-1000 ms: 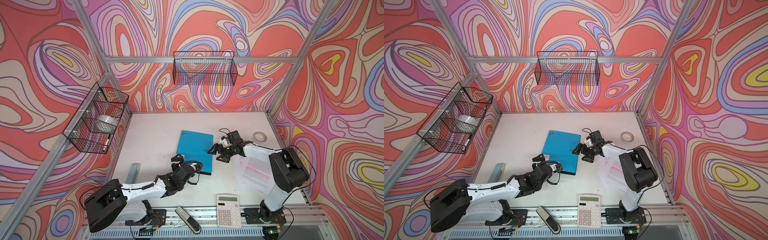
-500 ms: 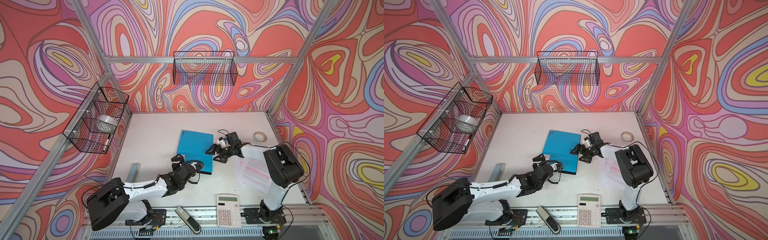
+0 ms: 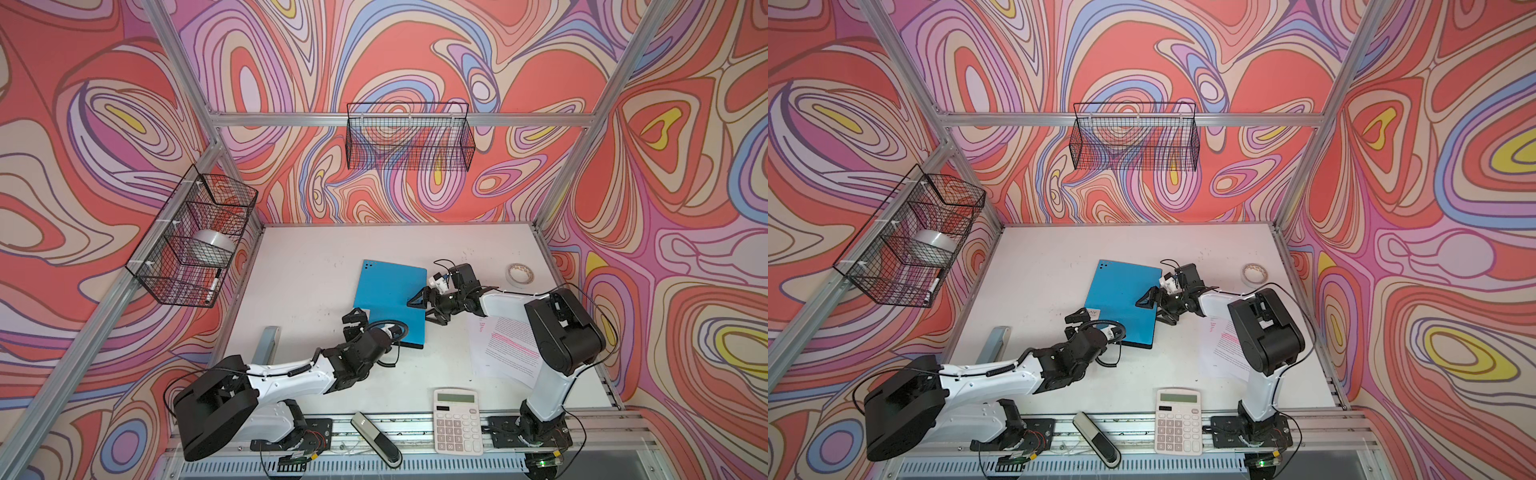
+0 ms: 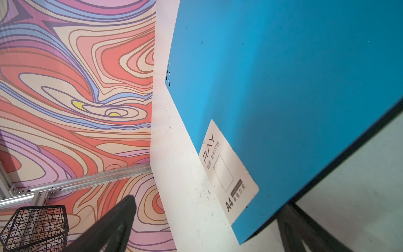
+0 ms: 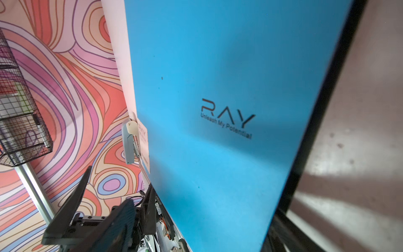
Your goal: Put the files into the folder
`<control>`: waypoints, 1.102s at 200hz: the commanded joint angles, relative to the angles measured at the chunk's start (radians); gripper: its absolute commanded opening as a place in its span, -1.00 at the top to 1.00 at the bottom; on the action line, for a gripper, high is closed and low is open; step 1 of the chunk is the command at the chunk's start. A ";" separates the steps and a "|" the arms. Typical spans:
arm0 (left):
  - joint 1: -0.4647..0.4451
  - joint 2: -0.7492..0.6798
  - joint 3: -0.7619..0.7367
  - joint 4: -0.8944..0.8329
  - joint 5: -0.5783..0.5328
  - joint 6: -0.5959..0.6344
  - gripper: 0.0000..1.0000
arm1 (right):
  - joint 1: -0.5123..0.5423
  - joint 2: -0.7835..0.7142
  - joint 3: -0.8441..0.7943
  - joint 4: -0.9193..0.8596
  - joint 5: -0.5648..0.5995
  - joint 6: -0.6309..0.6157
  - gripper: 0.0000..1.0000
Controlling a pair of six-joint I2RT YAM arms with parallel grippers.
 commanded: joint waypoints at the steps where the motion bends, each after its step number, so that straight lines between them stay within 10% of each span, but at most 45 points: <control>1: -0.002 0.005 0.028 -0.025 -0.006 -0.028 -1.00 | 0.006 0.019 -0.011 0.097 -0.052 0.043 -0.84; 98: 0.037 -0.100 0.115 -0.252 0.062 -0.085 -1.00 | 0.006 -0.002 0.061 0.100 -0.089 0.072 -0.84; 220: 0.471 -0.072 0.673 -0.807 0.568 -0.483 -1.00 | 0.006 -0.092 0.111 0.075 -0.101 0.070 -0.84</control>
